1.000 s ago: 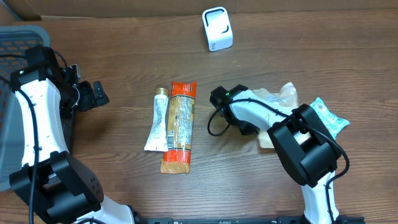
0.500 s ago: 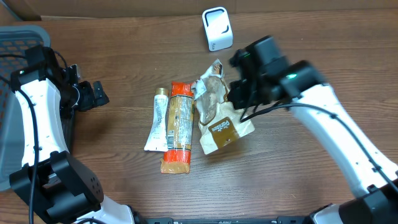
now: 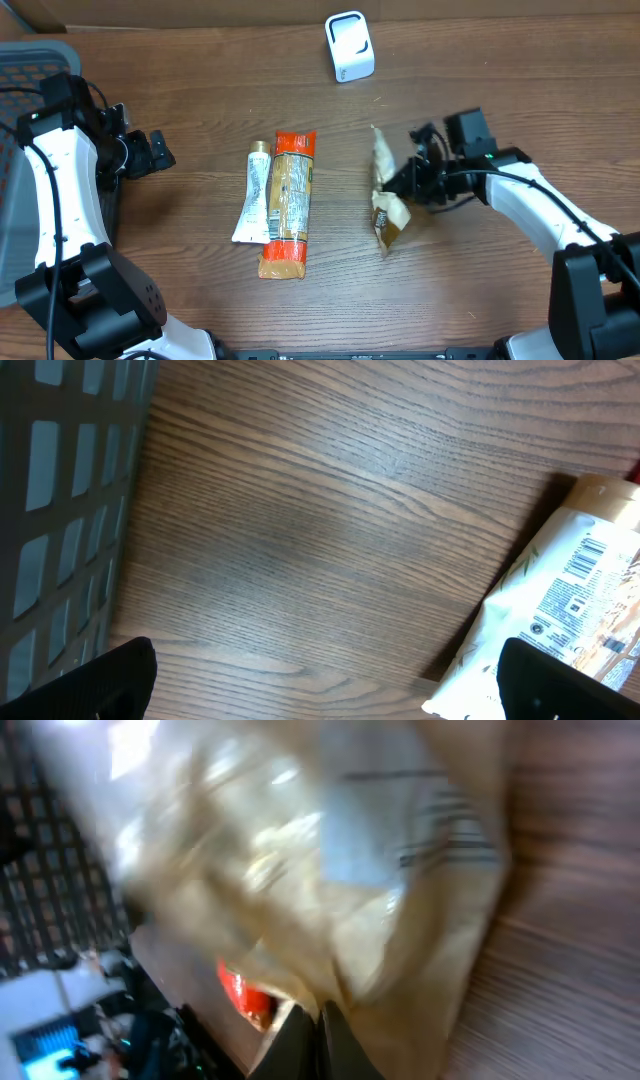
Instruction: Scan the item barcode
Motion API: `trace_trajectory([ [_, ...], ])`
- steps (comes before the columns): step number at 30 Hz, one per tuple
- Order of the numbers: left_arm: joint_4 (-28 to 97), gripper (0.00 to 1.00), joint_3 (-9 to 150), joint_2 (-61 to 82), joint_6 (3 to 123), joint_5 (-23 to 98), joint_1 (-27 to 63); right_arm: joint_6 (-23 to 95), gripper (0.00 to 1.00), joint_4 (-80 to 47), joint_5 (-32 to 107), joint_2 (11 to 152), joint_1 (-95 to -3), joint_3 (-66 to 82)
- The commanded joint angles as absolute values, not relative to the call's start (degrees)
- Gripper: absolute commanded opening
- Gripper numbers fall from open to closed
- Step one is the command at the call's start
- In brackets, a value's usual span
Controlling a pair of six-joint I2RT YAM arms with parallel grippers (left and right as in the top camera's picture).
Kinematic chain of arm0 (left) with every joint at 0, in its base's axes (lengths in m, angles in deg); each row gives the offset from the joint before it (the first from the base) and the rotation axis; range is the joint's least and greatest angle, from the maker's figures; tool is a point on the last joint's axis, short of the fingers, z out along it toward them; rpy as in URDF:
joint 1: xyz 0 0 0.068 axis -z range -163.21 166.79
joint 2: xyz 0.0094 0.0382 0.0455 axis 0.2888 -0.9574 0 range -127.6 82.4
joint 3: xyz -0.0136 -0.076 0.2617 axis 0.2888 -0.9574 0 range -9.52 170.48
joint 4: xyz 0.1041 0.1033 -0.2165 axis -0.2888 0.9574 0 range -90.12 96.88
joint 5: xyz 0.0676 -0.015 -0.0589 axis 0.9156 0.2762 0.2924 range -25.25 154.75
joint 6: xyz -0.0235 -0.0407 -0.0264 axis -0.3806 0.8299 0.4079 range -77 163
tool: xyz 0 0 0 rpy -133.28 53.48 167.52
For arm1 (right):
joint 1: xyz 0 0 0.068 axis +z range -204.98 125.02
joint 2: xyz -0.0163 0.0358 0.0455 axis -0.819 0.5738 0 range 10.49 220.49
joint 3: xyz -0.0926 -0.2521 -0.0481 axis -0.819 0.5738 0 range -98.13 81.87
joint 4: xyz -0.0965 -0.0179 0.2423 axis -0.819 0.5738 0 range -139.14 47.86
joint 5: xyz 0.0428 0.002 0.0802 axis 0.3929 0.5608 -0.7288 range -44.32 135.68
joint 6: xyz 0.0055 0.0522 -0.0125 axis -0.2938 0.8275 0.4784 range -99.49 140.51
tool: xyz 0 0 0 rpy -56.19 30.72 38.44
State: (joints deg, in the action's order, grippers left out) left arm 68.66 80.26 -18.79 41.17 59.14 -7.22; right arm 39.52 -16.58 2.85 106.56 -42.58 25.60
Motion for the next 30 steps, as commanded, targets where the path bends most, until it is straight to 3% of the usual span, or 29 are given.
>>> trace_trajectory([
  [1, 68.61, 1.00, 80.96, -19.18, 42.13, 58.93, -7.57, 40.78, 0.04, -15.97, 5.04, 107.39, -46.43, 27.13],
  [8, 68.61, 0.99, 80.96, -19.18, 42.13, 58.93, -7.57, 38.97, 0.04, -13.02, 19.25, 107.37, -48.04, 27.02],
  [9, 68.61, 1.00, 80.96, -19.18, 42.13, 58.93, -7.57, 37.53, 0.08, -13.00, 19.58, 107.37, -48.04, 27.02],
  [10, 68.61, 0.99, 80.96, -19.18, 42.13, 58.93, -7.57, 36.32, 0.18, -12.85, 19.55, 107.37, -48.04, 27.02],
  [11, 68.61, 1.00, 80.96, -19.18, 42.13, 58.93, -7.57, 35.34, 0.37, -12.63, 19.55, 107.37, -48.04, 27.02],
  [12, 68.61, 1.00, 80.96, -19.18, 42.13, 58.93, -7.57, 35.21, 0.45, -12.56, 19.58, 107.37, -48.04, 27.02],
  [13, 68.59, 1.00, 80.96, -19.18, 42.13, 58.93, -7.57, 35.23, 0.63, -12.41, 19.75, 107.37, -48.31, 27.02],
  [15, 68.59, 0.99, 80.96, -19.18, 42.13, 58.93, -7.57, 35.23, 0.70, -12.41, 19.49, 107.37, -49.07, 27.00],
  [21, 68.61, 0.99, 80.96, -19.18, 42.13, 58.93, -7.57, 34.99, 0.79, -12.43, 10.70, 107.39, -54.60, 27.02],
  [30, 68.61, 1.00, 80.96, -19.18, 42.13, 58.93, -7.57, 35.62, 0.79, -16.54, 7.99, 110.84, -54.78, 27.17],
])
